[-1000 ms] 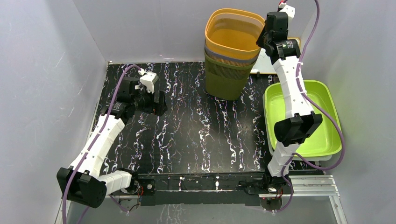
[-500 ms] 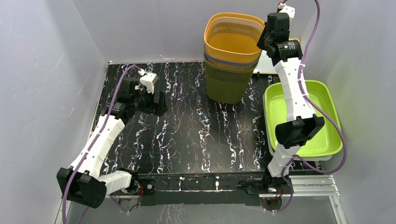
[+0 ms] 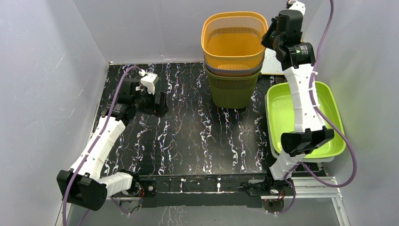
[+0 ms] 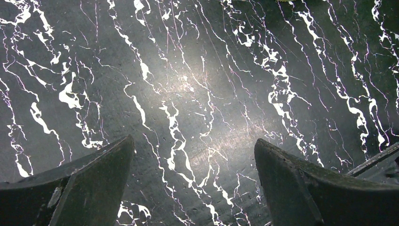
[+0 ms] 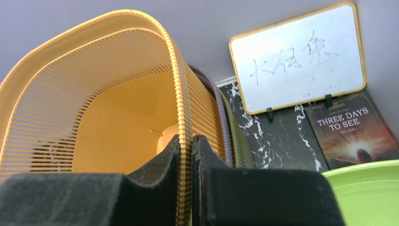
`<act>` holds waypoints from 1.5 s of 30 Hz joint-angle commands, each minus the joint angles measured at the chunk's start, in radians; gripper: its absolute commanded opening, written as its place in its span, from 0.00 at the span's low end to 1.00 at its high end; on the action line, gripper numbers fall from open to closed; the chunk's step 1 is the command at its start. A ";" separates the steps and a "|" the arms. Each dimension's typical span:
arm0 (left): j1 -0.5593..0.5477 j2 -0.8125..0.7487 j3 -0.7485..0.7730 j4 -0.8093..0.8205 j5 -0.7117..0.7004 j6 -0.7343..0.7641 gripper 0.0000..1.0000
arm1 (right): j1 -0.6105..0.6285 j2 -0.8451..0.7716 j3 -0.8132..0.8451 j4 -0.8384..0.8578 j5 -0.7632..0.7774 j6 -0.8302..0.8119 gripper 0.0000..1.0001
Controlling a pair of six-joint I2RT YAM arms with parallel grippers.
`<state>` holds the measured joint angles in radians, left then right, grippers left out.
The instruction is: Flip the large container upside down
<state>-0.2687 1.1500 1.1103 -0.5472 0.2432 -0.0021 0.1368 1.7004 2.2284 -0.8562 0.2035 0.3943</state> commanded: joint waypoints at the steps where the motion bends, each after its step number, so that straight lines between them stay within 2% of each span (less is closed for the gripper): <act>1: -0.003 -0.035 0.000 -0.006 -0.010 0.004 0.98 | -0.003 -0.170 0.040 0.429 -0.027 0.141 0.00; 8: -0.003 -0.026 0.033 -0.024 -0.038 -0.014 0.98 | -0.002 -0.238 -0.005 0.537 -0.037 0.181 0.00; 21: -0.004 -0.011 0.167 -0.097 -0.110 -0.047 0.98 | -0.003 -0.306 0.107 0.622 -0.129 0.240 0.00; 31: -0.003 -0.011 0.383 -0.174 -0.336 -0.130 0.98 | -0.002 -0.420 0.067 0.643 -0.301 0.326 0.00; 36: -0.004 0.001 0.588 -0.219 -0.507 -0.142 0.98 | -0.003 -0.482 -0.088 0.657 -0.440 0.396 0.00; 42: -0.003 0.060 0.836 -0.268 -0.578 -0.127 0.98 | -0.002 -0.535 -0.299 0.673 -0.613 0.418 0.00; 45: -0.004 0.067 0.874 -0.260 -0.652 -0.119 0.98 | -0.002 -0.573 -0.386 0.671 -0.629 0.397 0.00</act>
<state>-0.2687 1.1942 1.9320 -0.7666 -0.2878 -0.1341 0.1375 1.1522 1.9205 -0.3016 -0.3962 0.7486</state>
